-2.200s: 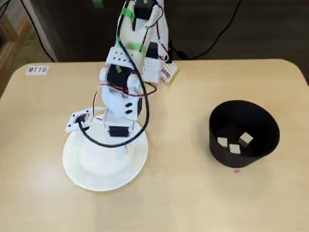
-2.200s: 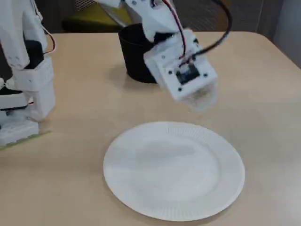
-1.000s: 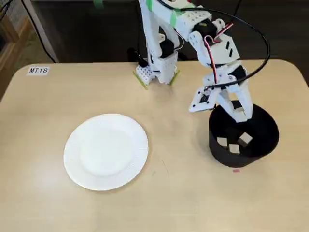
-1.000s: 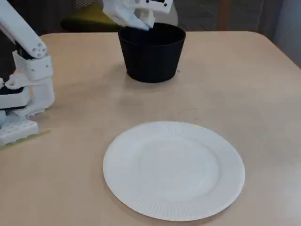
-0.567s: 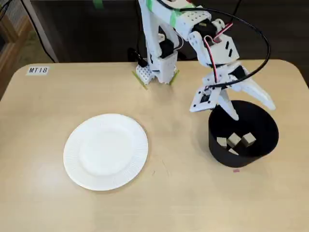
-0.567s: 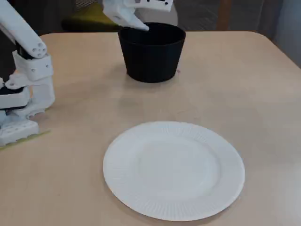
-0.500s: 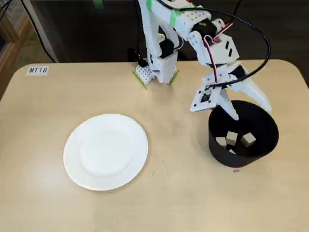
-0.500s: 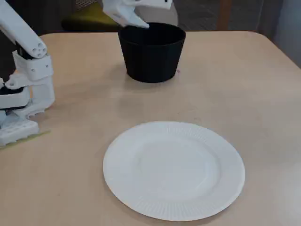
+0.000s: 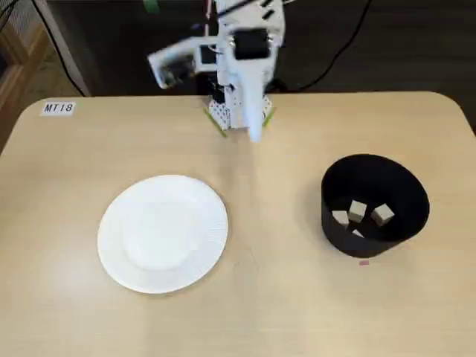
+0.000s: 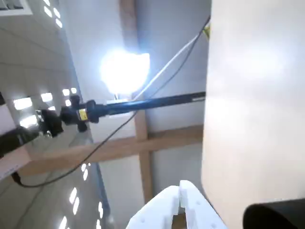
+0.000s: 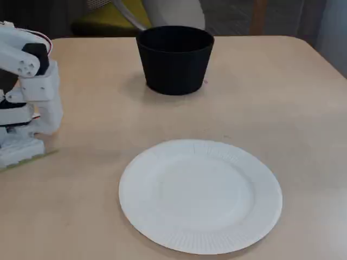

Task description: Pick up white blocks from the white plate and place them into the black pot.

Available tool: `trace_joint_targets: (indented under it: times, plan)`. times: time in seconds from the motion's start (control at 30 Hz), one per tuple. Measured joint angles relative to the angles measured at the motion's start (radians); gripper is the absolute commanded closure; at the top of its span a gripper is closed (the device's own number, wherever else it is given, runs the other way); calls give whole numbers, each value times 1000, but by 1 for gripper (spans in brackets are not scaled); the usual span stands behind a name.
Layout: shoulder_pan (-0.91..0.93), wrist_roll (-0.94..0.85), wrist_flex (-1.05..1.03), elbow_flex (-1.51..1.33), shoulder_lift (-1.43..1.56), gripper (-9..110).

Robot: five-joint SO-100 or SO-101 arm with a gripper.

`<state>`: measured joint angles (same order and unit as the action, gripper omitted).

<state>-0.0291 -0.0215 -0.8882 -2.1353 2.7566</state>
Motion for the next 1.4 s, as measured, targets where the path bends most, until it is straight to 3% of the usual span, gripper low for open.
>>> trace_joint_targets:
  times: [0.37, 0.7, 1.4]
  plan:
    - [0, -29, -9, -606, 456, 104]
    - [-12, -80, -18, -867, 492, 104]
    - [9, -77, -21, -899, 492, 104]
